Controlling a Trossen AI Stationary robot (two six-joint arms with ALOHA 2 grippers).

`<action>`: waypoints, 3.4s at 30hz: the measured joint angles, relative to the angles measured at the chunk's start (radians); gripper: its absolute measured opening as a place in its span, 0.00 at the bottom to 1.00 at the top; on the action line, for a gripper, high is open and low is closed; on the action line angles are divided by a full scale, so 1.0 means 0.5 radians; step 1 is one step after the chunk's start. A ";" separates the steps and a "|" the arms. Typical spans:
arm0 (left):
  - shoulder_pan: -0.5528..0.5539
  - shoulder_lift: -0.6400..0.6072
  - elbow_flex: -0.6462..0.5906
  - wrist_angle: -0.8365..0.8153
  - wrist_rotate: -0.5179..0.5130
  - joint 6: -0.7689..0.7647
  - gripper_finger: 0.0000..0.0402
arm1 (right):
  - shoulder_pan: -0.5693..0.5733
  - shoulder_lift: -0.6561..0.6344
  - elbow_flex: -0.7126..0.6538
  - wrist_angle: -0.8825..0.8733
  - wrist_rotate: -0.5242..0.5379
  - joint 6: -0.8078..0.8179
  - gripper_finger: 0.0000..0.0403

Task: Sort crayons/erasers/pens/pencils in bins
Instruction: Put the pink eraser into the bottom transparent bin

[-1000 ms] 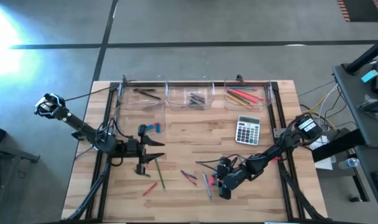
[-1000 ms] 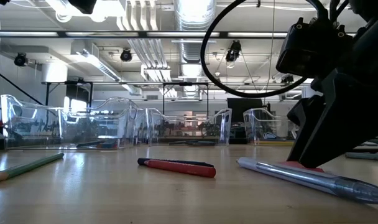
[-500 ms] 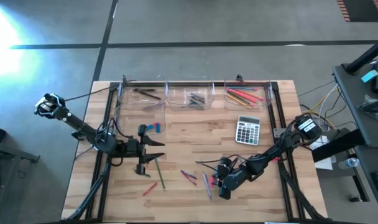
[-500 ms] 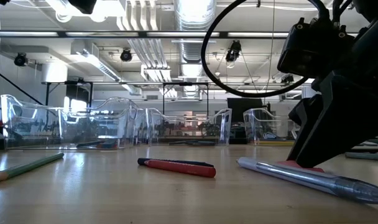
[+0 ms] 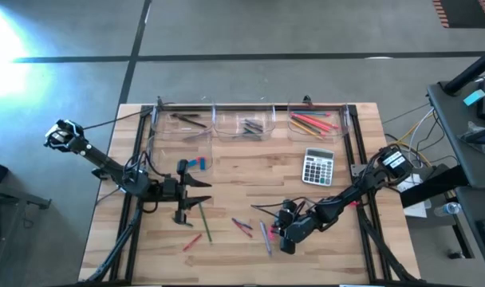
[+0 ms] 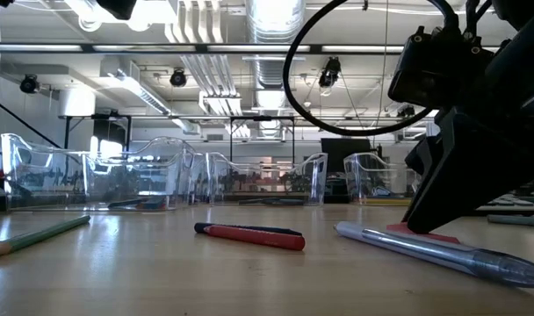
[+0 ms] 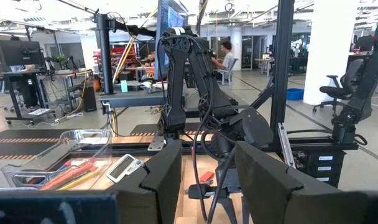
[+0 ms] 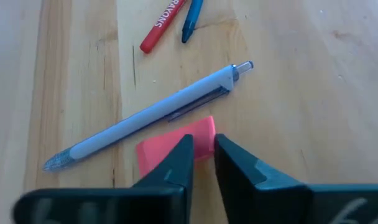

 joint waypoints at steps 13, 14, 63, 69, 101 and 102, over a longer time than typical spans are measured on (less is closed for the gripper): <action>0.000 0.000 0.000 0.000 0.000 0.000 0.34 | 0.002 -0.134 -0.005 -0.047 0.001 -0.029 0.02; 0.000 0.000 0.000 0.000 0.000 0.000 0.34 | 0.002 -0.166 -0.005 -0.049 0.017 -0.043 0.02; 0.488 1.014 0.403 0.063 0.277 -0.646 0.70 | -0.346 -0.651 0.002 0.652 0.675 -1.028 0.02; 0.488 1.081 0.474 0.063 0.373 -0.642 0.69 | -0.346 -0.651 0.002 0.651 0.674 -1.035 0.02; 0.501 0.856 0.520 -0.533 0.199 -0.577 0.01 | -0.346 -0.688 0.002 0.510 0.526 -1.045 0.26; 0.501 0.806 0.520 -0.639 0.138 -0.581 0.01 | -0.346 -0.693 0.002 0.492 0.527 -1.042 0.29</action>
